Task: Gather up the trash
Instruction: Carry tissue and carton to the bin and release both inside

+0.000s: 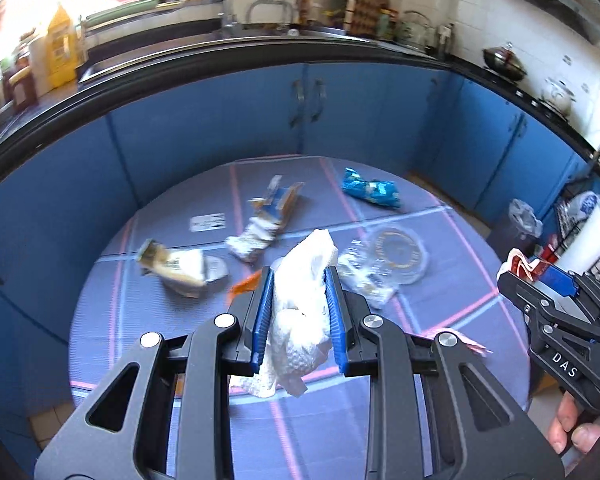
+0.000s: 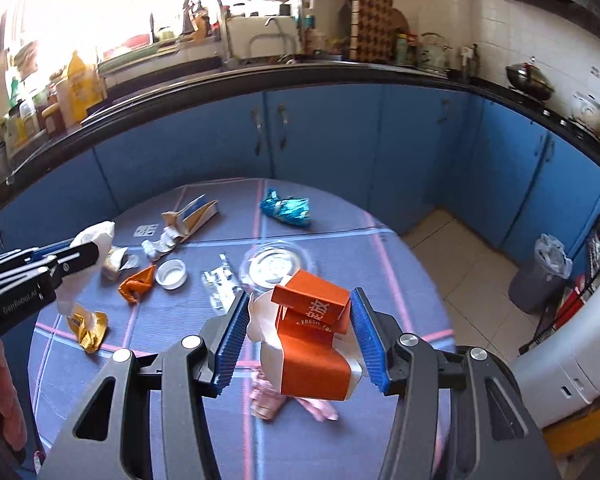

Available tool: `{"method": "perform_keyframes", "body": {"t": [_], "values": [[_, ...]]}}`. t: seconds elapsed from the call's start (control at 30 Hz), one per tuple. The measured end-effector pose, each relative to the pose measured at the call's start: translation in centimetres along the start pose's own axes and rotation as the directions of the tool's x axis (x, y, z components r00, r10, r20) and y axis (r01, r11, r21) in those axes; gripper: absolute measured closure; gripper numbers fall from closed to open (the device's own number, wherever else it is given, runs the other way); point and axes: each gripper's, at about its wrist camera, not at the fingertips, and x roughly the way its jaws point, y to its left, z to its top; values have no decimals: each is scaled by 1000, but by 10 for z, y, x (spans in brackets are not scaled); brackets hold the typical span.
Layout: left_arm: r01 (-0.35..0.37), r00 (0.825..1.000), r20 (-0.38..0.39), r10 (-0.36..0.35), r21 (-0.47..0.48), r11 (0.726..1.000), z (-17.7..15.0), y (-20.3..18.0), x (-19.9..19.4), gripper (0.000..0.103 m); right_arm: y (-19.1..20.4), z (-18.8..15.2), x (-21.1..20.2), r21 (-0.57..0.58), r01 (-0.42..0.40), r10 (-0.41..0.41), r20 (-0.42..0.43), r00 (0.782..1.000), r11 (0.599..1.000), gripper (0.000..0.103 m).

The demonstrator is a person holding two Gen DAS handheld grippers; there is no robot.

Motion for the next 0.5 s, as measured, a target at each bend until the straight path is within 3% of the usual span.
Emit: {"method": "perform_keyframes", "body": {"t": [0.5], "values": [[103,995,-27,-100,138,985,7,-100,5,76,-74,-13,-35,100,89,-94,47,994,991,53]]}}
